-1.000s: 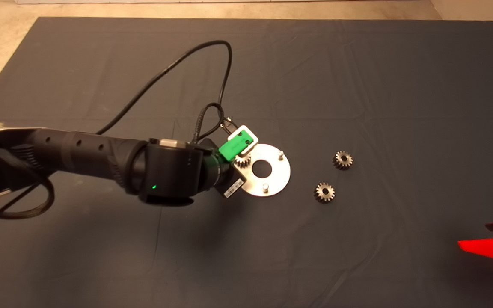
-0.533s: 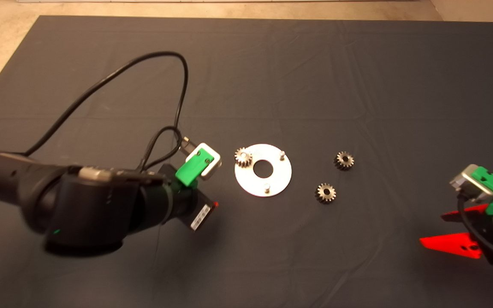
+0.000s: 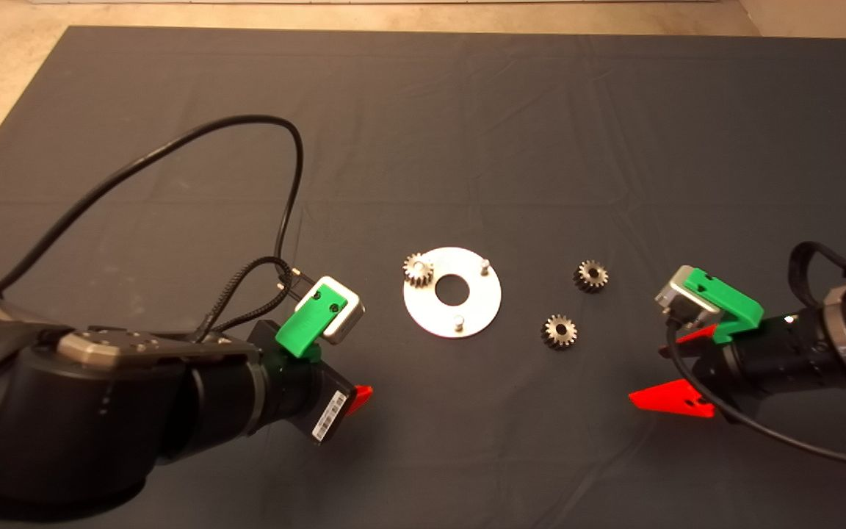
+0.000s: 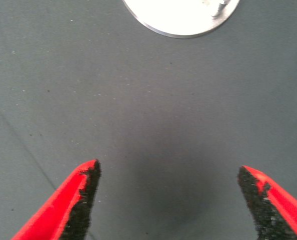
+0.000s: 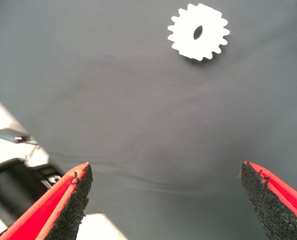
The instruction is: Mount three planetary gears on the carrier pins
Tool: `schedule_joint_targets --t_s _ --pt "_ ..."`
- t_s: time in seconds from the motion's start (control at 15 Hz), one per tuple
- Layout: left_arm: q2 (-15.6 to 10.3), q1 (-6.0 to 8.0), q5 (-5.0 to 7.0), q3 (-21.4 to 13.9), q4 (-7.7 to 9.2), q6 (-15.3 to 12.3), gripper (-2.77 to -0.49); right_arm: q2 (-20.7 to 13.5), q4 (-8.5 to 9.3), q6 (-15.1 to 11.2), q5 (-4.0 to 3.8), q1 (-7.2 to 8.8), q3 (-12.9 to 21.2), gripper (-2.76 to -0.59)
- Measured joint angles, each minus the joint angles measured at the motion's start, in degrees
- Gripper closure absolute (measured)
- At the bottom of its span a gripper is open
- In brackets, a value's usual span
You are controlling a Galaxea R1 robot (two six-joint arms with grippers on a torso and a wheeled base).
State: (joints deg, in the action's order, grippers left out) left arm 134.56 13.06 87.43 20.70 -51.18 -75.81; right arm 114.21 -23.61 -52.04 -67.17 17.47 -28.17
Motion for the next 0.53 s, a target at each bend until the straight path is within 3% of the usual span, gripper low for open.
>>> schedule_joint_targets --t_s 0.2,0.33,0.4,0.53 --pt "-0.02 0.0 0.0 -0.23 0.22 -0.66 -2.06 2.26 -0.5 -0.3 -5.54 -0.02 -0.69 -2.21" --pt "-0.02 -0.04 0.02 -0.23 0.22 -1.11 -2.17 4.1 -2.53 -0.43 -9.76 0.0 -0.69 -2.21" --pt "0.0 -0.03 0.02 -0.23 0.24 -1.2 -2.22 4.79 -4.03 -0.83 -10.85 -0.02 -0.69 -2.21" --pt "0.22 -0.05 -0.02 -0.34 0.22 -1.31 -2.22 6.0 -5.39 -1.5 -11.24 -0.05 -0.71 -2.21"
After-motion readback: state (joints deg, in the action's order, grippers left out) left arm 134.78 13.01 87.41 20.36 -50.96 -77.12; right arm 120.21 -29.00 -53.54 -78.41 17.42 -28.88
